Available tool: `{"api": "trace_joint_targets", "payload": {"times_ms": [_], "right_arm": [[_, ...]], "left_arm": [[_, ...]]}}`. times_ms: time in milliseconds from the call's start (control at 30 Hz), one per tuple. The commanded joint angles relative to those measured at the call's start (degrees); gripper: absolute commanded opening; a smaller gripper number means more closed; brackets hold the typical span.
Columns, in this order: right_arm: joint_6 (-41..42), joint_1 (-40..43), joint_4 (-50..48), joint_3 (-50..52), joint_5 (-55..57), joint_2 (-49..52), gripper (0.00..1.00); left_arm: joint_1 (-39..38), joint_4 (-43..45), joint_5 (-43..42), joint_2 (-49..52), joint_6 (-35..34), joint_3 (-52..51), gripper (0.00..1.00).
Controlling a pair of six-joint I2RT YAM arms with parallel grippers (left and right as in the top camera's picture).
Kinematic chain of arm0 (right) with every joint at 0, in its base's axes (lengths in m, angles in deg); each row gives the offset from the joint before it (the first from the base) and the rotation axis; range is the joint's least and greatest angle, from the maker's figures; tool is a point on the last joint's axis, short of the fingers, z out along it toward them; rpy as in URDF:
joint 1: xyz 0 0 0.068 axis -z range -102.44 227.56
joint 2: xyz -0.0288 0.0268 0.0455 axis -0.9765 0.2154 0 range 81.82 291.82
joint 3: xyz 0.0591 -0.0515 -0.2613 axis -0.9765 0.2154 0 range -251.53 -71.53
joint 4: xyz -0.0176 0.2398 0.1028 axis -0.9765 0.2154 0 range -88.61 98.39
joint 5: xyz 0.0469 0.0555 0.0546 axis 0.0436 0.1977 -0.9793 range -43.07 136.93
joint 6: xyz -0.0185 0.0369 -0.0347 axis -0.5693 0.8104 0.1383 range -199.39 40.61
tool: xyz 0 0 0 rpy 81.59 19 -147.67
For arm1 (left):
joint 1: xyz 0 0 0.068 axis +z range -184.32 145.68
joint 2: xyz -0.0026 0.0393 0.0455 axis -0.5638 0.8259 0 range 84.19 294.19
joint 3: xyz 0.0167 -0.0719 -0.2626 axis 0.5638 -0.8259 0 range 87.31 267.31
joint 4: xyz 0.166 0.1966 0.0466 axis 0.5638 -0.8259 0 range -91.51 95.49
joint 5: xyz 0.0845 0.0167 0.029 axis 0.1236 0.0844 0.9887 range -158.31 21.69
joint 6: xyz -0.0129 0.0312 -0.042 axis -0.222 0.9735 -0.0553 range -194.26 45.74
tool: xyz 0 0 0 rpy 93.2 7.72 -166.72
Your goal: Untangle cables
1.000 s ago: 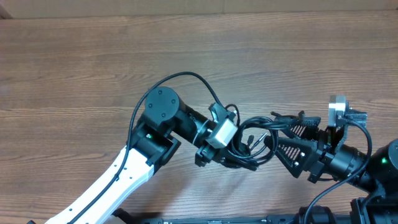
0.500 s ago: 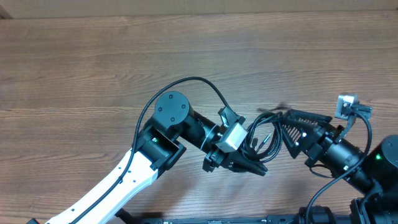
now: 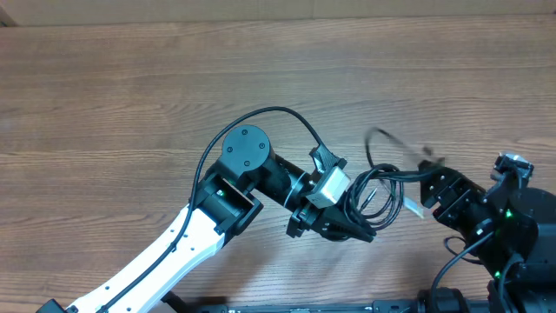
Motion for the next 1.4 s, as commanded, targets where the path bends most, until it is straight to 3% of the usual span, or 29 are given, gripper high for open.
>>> {"api": "trace_joint_targets", "payload": {"times_ms": [0, 200, 500, 667, 833, 1033, 1233, 1367], "right_arm": [[0.5, 0.4, 2.3, -0.9, 6.8, 0.1, 0.73], [0.5, 0.4, 8.1, -0.9, 8.6, 0.1, 0.73], [0.5, 0.4, 9.4, -0.9, 7.0, 0.1, 0.73], [-0.3, 0.4, 7.5, -0.9, -4.7, 0.1, 0.78], [-7.5, 0.4, 6.2, -0.9, -17.7, 0.1, 0.80], [-7.7, 0.4, -1.0, -0.9, -26.3, 0.1, 0.82], [-7.7, 0.4, -7.7, -0.8, -21.3, 0.7, 0.88], [-7.7, 0.4, -8.1, -0.8, -14.4, 2.8, 0.88]], "left_arm": [[-0.3, 0.6, -1.4, -1.5, -1.7, 0.6, 0.04], [0.7, 0.6, -2.0, -1.5, -2.7, 0.6, 0.04], [2.3, 0.3, -1.5, -1.5, -5.1, 0.6, 0.04], [2.8, 0.1, 1.5, -1.5, -5.6, 0.6, 0.04], [2.8, 0.1, 9.0, -1.5, -7.1, 0.6, 0.04], [2.7, 0.1, 13.7, -1.5, -9.2, 0.6, 0.04], [0.8, 3.6, 14.3, -1.5, -16.8, 0.6, 0.04], [-2.5, 7.1, 13.8, -1.5, -17.6, 0.6, 0.04]]}}
